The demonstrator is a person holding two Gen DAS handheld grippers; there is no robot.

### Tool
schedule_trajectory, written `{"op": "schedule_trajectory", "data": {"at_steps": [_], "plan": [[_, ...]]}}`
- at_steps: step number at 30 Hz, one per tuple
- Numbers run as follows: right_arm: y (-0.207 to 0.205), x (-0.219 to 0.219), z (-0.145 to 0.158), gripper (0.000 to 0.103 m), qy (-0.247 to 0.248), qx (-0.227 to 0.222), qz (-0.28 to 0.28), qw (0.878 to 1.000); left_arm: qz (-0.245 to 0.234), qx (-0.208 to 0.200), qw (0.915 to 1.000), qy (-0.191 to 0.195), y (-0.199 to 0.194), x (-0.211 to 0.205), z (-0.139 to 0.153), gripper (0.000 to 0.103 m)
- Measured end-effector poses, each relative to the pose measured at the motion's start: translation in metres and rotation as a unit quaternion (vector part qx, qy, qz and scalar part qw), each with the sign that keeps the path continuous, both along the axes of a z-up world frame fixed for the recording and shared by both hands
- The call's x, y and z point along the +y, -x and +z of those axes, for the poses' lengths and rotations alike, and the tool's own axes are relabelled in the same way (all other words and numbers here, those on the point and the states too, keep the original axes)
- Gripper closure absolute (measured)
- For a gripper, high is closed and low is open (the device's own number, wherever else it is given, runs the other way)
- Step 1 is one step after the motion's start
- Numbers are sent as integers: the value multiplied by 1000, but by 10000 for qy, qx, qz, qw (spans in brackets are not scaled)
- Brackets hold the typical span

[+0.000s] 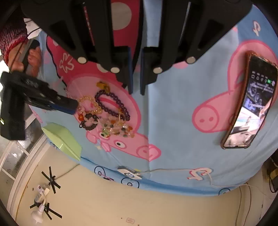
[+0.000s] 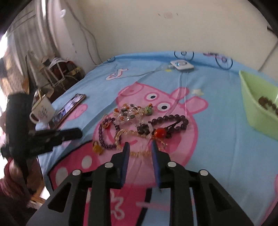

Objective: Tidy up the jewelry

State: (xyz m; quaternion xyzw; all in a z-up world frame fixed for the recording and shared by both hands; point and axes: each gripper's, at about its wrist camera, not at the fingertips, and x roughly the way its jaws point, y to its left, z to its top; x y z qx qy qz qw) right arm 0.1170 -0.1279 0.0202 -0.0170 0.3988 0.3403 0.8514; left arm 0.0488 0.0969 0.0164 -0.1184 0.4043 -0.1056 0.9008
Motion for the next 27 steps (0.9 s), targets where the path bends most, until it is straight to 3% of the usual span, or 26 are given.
{"op": "schedule_trajectory", "data": {"at_steps": [5,11,12,14,16,25,27], "plan": [[-19,3,-8,103,-124,324,-124,9993,-117,-162,9998,-18,3,-5,10,96],[7,-18,55,103,-520,-558,-155,9970,-517,-510,9972,-179,-4,-31,33,95],[10,-25,68,103,-633,-693,-198,9954,-589,-540,9966,-214,-6,-37,36,91],[14,-31,84,103,-758,-880,-254,9929,-712,-678,9947,-309,-9,-54,42,48],[19,-38,99,103,-864,-1060,-296,9902,-835,-901,9918,-343,-8,-68,47,36],[40,-64,139,103,-1097,-1635,-442,9794,-1404,-1201,9793,-830,-41,-126,54,36],[44,-71,147,103,-1144,-1756,-493,9766,-1632,-1113,9770,-807,-51,-135,53,46]]}}
